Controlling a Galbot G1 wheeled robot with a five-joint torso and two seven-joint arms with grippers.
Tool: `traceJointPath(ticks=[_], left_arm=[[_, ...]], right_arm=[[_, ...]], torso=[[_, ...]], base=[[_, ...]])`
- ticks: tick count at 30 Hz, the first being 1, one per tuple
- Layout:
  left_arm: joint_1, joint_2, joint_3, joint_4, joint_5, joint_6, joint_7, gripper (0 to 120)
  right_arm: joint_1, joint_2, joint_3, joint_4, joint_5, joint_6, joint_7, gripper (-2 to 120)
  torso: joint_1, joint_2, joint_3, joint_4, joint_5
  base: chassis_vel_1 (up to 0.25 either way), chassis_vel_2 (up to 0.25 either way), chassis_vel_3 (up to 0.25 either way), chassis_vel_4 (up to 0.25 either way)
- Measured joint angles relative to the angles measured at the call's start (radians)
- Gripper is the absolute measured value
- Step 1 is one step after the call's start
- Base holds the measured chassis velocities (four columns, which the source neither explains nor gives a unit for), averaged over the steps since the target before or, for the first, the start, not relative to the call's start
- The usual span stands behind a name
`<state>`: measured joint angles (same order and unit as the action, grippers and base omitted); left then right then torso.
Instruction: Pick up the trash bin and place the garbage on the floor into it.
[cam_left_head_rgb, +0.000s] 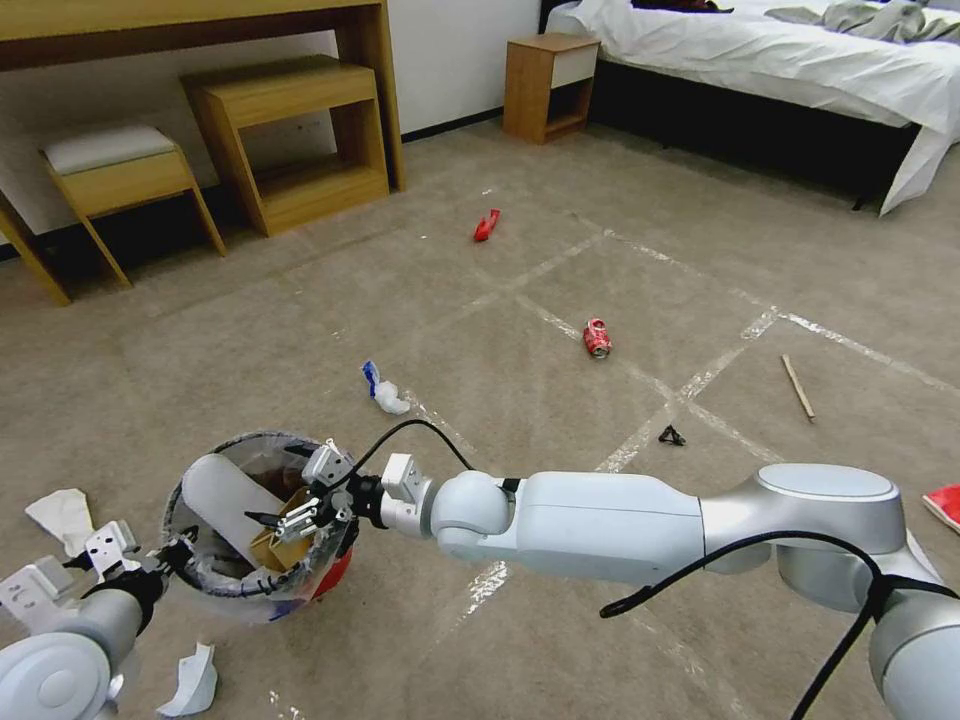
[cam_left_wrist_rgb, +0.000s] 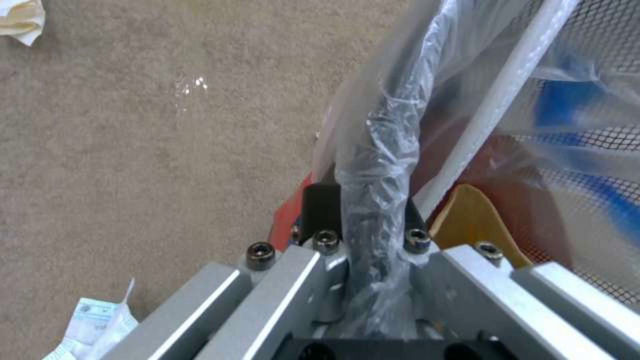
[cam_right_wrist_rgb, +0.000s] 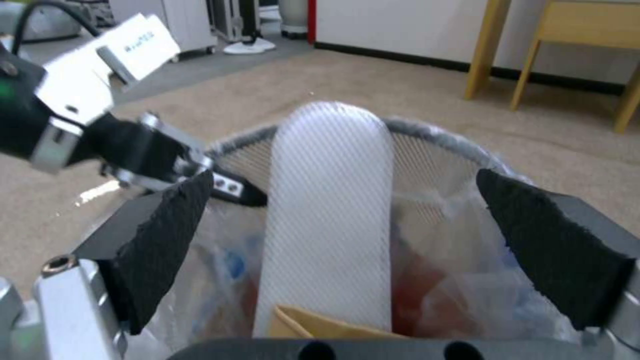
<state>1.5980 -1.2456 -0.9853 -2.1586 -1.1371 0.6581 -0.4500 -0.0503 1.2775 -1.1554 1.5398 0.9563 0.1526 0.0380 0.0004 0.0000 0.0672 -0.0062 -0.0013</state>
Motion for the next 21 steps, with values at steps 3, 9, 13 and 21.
traceJointPath(ticks=[3,9,13,21], left_arm=[[-0.001,-0.004,0.000,0.004,0.002,0.000,0.000,1],[-0.001,-0.007,0.001,0.014,0.009,-0.001,0.001,1],[-0.002,-0.007,0.001,0.017,0.013,-0.002,0.002,1],[-0.002,-0.007,-0.005,0.017,0.017,-0.004,0.003,1]], right_arm=[[-0.002,0.006,0.003,0.013,0.004,0.000,0.005,100],[-0.022,0.018,0.052,0.038,0.013,0.017,0.009,100],[-0.059,0.038,0.158,0.065,0.023,0.063,0.005,100],[-0.122,0.063,0.443,0.114,0.036,0.149,-0.043,100]], torso=[[0.000,0.000,0.000,0.0000,0.0000],[0.000,0.000,0.000,0.0000,-0.0001],[0.000,0.000,0.000,0.0001,-0.0001],[0.000,0.000,0.000,0.0002,0.0000]], base=[[0.000,0.000,0.000,0.000],[0.000,0.000,0.000,0.000],[0.000,0.000,0.000,0.000],[0.000,0.000,0.000,0.000]])
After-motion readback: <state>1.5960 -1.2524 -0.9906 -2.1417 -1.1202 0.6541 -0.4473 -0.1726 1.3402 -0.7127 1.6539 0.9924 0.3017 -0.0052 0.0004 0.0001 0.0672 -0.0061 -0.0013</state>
